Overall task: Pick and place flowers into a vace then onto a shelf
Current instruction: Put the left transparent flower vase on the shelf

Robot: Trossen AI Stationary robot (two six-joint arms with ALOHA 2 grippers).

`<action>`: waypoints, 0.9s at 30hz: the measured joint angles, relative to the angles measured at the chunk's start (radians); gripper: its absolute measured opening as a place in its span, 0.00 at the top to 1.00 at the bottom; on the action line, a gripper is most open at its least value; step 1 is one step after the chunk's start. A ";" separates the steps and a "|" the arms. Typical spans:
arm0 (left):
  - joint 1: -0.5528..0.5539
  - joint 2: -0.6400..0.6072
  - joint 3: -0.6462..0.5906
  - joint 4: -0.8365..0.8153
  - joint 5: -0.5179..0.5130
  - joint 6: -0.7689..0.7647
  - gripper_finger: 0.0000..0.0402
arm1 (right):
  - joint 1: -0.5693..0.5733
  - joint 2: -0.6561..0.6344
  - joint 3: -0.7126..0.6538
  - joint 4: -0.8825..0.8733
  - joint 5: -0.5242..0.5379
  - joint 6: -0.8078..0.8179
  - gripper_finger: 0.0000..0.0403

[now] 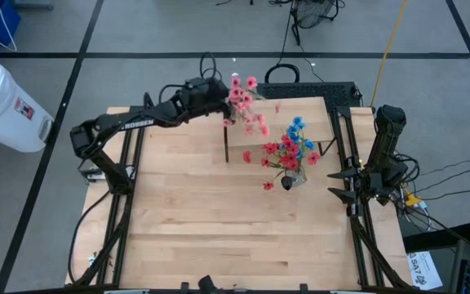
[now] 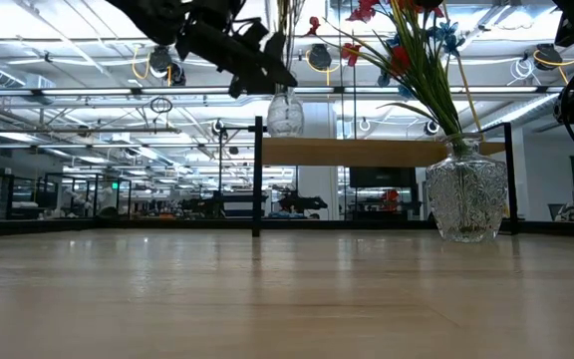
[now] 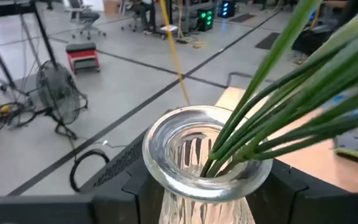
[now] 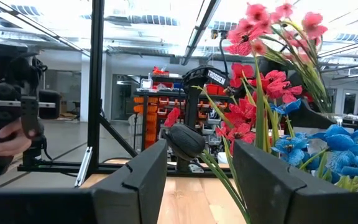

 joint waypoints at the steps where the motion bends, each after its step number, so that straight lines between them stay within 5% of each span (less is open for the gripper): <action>1: 0.005 0.003 0.000 -0.006 0.000 0.000 0.50 | 0.000 0.000 0.000 0.000 0.000 0.000 0.56; 12: 0.025 0.009 0.000 -0.032 0.028 -0.033 0.57 | 0.000 0.000 0.000 0.000 0.000 0.000 0.56; 19: 0.025 0.009 -0.039 -0.033 0.022 -0.033 0.44 | 0.000 0.000 0.000 0.000 0.000 0.000 0.57; 27: 0.015 0.008 -0.070 0.008 0.003 -0.034 0.47 | 0.000 0.000 0.000 0.000 0.000 0.000 0.56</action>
